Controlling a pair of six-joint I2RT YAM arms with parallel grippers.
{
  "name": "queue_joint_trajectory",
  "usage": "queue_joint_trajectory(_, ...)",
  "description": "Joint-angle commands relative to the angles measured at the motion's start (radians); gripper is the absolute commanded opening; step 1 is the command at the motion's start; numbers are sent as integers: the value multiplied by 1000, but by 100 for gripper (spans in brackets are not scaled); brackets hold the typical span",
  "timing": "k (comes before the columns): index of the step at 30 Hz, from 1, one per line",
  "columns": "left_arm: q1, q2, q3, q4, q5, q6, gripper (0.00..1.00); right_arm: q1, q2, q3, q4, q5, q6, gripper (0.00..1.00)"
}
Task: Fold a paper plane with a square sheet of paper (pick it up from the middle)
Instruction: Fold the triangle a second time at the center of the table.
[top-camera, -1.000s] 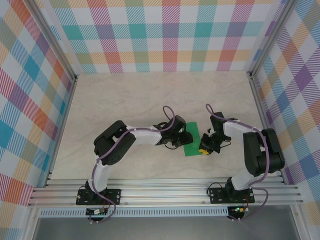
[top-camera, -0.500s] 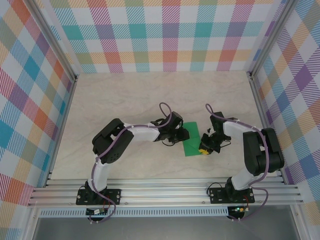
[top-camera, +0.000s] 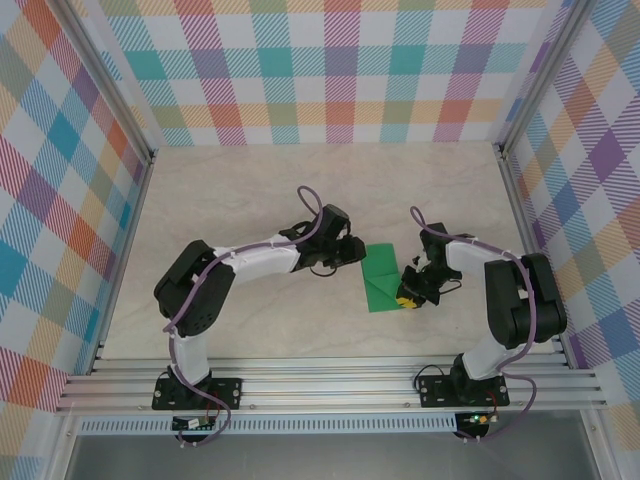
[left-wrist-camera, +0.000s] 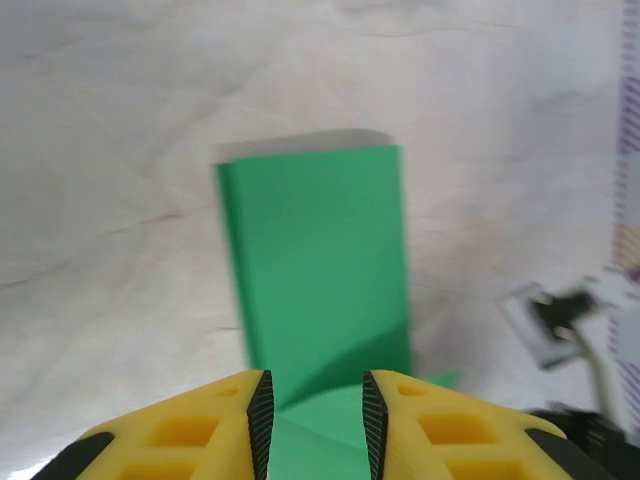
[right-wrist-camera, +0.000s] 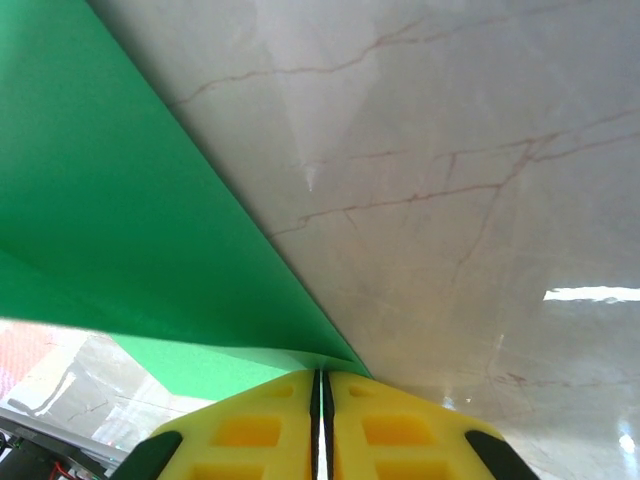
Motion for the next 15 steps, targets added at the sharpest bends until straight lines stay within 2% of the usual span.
queue_joint_trajectory(1, -46, 15, 17, 64, 103, 5, 31, 4, 12, 24, -16, 22, -12, 12)
queue_joint_trajectory(7, -113, 138, 71, 137, 144, -55, 30, 4, 10, 19, -21, 39, -11, 12)
queue_joint_trajectory(15, -120, 205, 74, 125, 104, -56, 29, 4, -11, 26, -26, 37, -15, 14)
